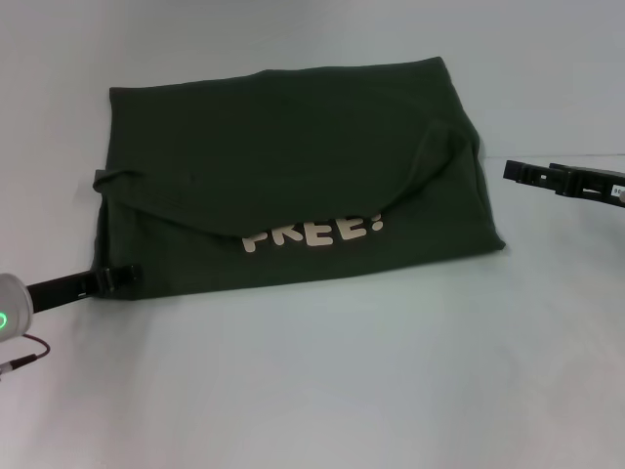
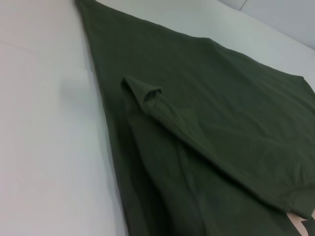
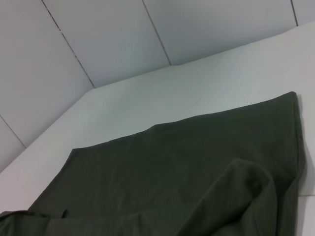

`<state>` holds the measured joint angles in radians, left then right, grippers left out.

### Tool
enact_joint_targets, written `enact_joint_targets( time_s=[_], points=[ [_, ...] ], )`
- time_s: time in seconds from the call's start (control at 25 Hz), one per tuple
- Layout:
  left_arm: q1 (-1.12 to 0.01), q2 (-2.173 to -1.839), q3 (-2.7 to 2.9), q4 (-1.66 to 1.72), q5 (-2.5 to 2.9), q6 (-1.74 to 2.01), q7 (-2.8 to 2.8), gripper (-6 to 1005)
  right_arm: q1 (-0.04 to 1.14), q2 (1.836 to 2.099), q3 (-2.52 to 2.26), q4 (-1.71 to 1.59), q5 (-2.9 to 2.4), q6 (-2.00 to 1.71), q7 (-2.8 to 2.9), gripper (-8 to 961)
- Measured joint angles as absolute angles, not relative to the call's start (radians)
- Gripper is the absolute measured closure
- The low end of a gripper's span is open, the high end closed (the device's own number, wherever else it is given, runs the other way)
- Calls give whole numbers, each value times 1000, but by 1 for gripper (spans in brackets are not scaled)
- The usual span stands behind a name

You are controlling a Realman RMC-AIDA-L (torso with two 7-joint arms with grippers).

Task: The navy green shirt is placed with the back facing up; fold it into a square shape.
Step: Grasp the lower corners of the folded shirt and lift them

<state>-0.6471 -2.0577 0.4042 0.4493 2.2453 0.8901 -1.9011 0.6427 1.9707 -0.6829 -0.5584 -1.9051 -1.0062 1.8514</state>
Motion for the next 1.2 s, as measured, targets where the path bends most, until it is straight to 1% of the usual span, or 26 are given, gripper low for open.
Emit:
enact_joint_targets(
  time_s=[0.36,0.6,0.8,0.88,1.04,1.12,1.2],
  points=[
    [-651,-2058,417,449,2253,869,-1904,662,640,1971,-683,-558,-1905,-1006,1850,16],
    [-652,-2059,418,448,2253,861,-1907,725,640,1971,-683,-557,-1907,-993,1851,16],
    [-651,-2058,419,448,2251,863,-1907,931,659,1968,-687,-559,-1958,-999,1897,16],
    [-651,-2059,419,448,2248,866,-1907,941,687,1955,-701,-568,-2026,-1013,1977,16],
    [-650,-2059,418,448,2245,873,-1907,957,768,1904,-756,-558,-2194,-1045,2189,16],
    [-650,-2060,418,448,2245,876,-1907,957,800,1892,-770,-555,-2265,-1058,2260,17],
    [-651,-2060,419,448,2244,882,-1907,957,825,1890,-774,-555,-2321,-1062,2303,17]
  ],
)
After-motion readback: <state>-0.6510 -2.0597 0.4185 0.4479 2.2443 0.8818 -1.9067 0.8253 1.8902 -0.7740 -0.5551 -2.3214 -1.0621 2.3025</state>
